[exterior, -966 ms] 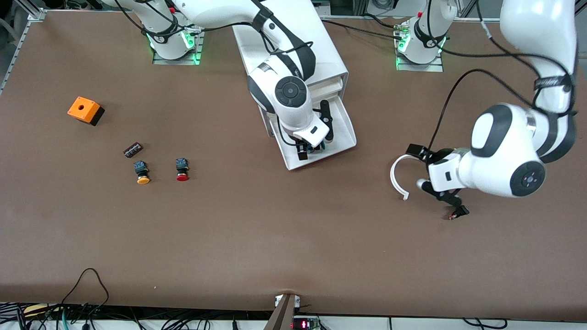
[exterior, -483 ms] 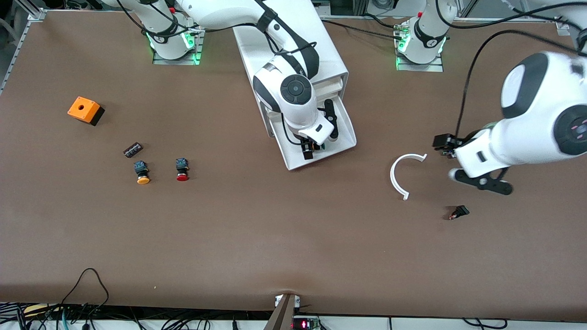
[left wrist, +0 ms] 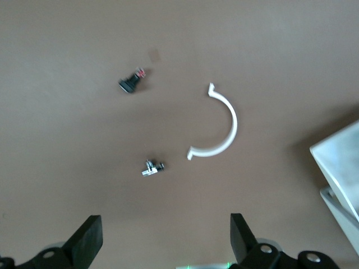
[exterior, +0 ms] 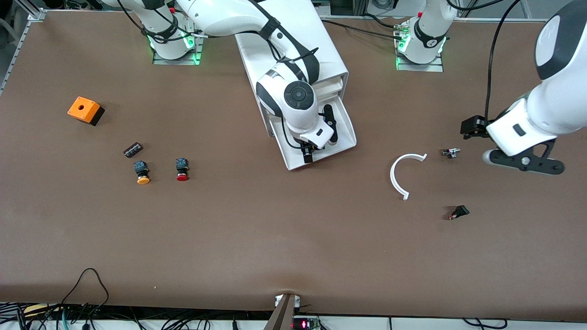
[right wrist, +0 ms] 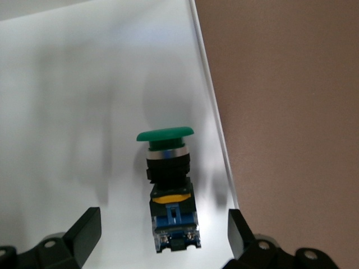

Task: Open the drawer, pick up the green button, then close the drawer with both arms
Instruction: 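Grasp the green button with the right gripper while the left gripper withdraws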

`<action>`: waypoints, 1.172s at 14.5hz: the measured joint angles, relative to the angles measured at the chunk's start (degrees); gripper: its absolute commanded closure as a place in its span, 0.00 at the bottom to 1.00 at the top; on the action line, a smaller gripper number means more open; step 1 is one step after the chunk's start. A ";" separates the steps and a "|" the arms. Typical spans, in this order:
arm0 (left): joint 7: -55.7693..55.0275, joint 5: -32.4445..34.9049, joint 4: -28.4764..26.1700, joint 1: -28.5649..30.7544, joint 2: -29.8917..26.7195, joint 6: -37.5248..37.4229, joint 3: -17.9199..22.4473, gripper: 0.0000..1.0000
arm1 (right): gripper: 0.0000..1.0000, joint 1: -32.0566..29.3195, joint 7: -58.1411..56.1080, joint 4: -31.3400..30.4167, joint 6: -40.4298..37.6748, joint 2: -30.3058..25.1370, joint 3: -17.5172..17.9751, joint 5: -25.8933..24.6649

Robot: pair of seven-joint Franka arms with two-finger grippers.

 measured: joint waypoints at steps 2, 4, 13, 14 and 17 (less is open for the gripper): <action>-1.87 -0.22 -8.64 0.37 -5.56 9.64 1.78 0.00 | 0.04 0.04 0.00 0.00 0.06 0.09 0.00 -0.01; -5.70 -0.32 -16.63 0.78 -11.14 14.71 2.37 0.00 | 0.10 0.17 0.00 0.00 0.28 0.11 0.00 -0.03; -9.03 -2.62 -25.52 1.58 -17.12 17.39 2.19 0.00 | 0.48 1.01 0.00 0.01 0.43 0.12 0.01 -5.85; -9.03 -2.63 -25.68 1.58 -17.30 17.41 2.14 0.00 | 0.48 1.29 0.00 0.01 0.49 0.12 0.01 -6.15; -9.03 -2.63 -25.77 2.04 -17.47 17.54 2.34 0.00 | 0.50 1.93 0.00 0.06 0.75 0.12 0.01 -6.19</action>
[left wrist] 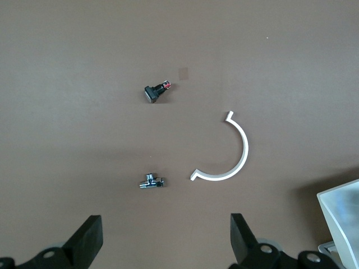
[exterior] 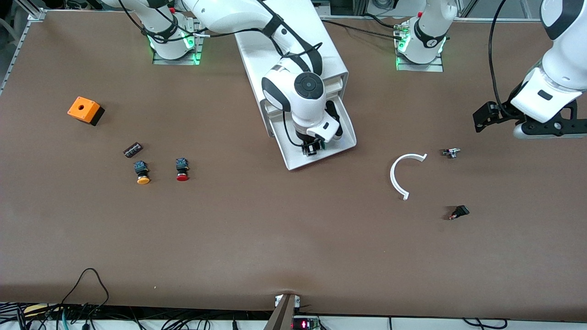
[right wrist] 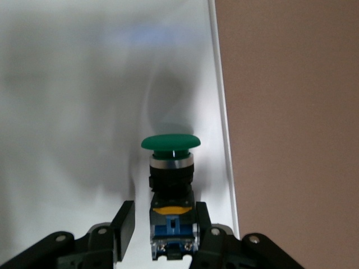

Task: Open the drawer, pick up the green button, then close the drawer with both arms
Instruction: 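Grasp the green button with the right gripper while the left gripper withdraws, then lift the green button out of the drawer with the right gripper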

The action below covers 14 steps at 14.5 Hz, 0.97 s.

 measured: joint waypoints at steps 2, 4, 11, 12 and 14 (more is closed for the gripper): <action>0.05 -0.07 0.00 0.12 -0.06 0.06 0.31 0.00 | 0.56 0.00 0.00 0.03 0.02 0.00 -0.04 -0.01; 0.84 -0.93 0.00 0.22 -0.13 0.06 0.90 0.00 | 0.62 0.00 0.00 0.03 0.13 0.00 -0.06 -0.08; 1.33 -1.30 -0.01 0.24 -0.30 0.00 1.28 0.00 | 0.83 0.01 0.00 0.32 0.86 0.00 -0.13 -2.55; 1.32 -1.31 -0.05 0.24 -0.28 -0.07 1.28 0.00 | 0.85 0.01 0.00 0.45 0.87 0.00 -0.13 -2.66; 1.33 -1.33 -0.29 0.21 -0.19 -0.29 1.18 0.00 | 0.85 0.01 0.00 0.59 0.87 0.00 -0.13 -2.78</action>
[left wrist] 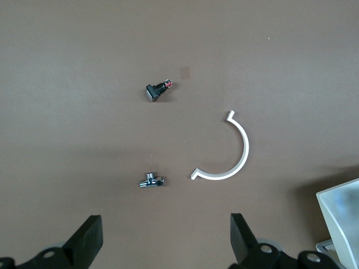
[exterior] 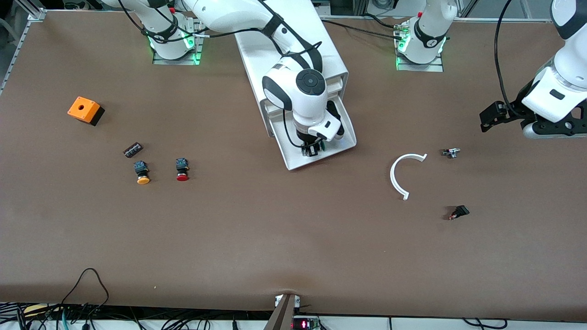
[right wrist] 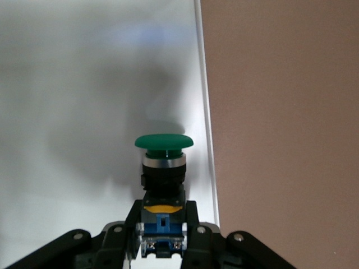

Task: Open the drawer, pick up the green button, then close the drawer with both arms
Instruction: 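Lift the green button out of the drawer with the right gripper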

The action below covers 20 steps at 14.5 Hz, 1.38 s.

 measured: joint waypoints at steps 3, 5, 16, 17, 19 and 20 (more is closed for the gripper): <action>0.00 -0.03 -0.08 -0.14 0.00 -0.44 -0.54 0.00 | 0.85 0.01 0.00 0.44 0.02 -0.20 -0.10 -0.15; 0.00 -0.03 0.24 -0.22 0.08 -1.58 -0.74 0.00 | 0.85 0.04 -0.07 1.20 -0.20 -1.30 -1.09 -0.45; 0.00 -0.12 2.02 -0.41 1.51 -10.91 -0.79 0.00 | 0.87 -1.75 3.33 1.25 -3.64 -6.91 -12.92 -0.44; 0.00 -0.19 2.02 -0.59 1.81 -12.23 -0.87 0.00 | 0.88 -2.43 4.76 1.10 -3.64 -6.88 -13.60 -0.43; 0.09 -0.24 2.02 -0.78 3.00 -14.74 -1.62 0.00 | 0.88 -3.74 8.81 0.36 -3.49 -6.80 -14.98 -0.07; 0.12 -0.24 2.01 -0.82 4.18 -16.24 -2.56 0.00 | 0.88 -4.50 11.65 -0.05 -3.42 -6.77 -15.62 0.67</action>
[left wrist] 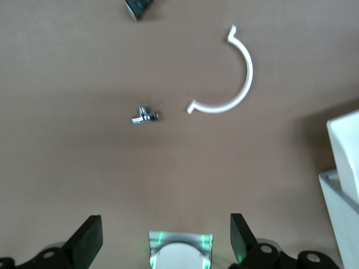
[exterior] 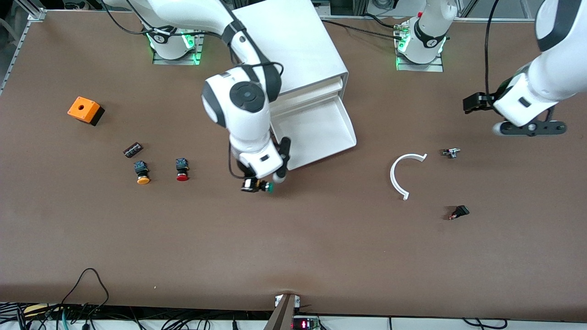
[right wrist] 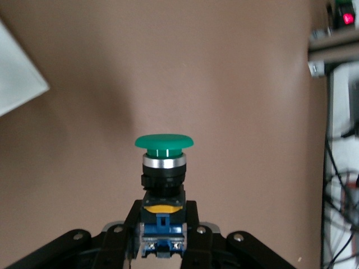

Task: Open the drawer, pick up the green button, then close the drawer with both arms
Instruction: 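Lift the green button out of the drawer with the right gripper, then place the green button by the red button while the left gripper reaches the drawer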

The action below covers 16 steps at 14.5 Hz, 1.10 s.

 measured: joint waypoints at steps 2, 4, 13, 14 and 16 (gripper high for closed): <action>-0.49 0.00 0.01 -0.05 3.33 -2.18 -2.17 0.00 | 0.89 -1.72 6.32 -0.94 0.03 0.04 -0.88 2.40; -1.73 -0.14 0.07 -0.16 5.53 -2.09 -2.90 0.00 | 0.89 -3.03 12.87 -2.70 0.32 0.14 -1.43 3.23; -33.17 -0.66 -0.03 -2.82 19.25 21.38 -16.12 0.00 | 0.89 -13.13 24.09 -11.84 6.24 3.01 -1.92 12.22; -35.64 -0.65 -0.03 -3.89 20.42 23.99 -16.36 0.00 | 0.89 -13.42 24.09 -12.83 6.57 3.00 -1.91 12.47; -41.92 -0.63 -0.06 -6.72 22.86 29.94 -16.43 0.00 | 0.89 -13.76 23.32 -14.25 6.66 2.99 -1.91 12.48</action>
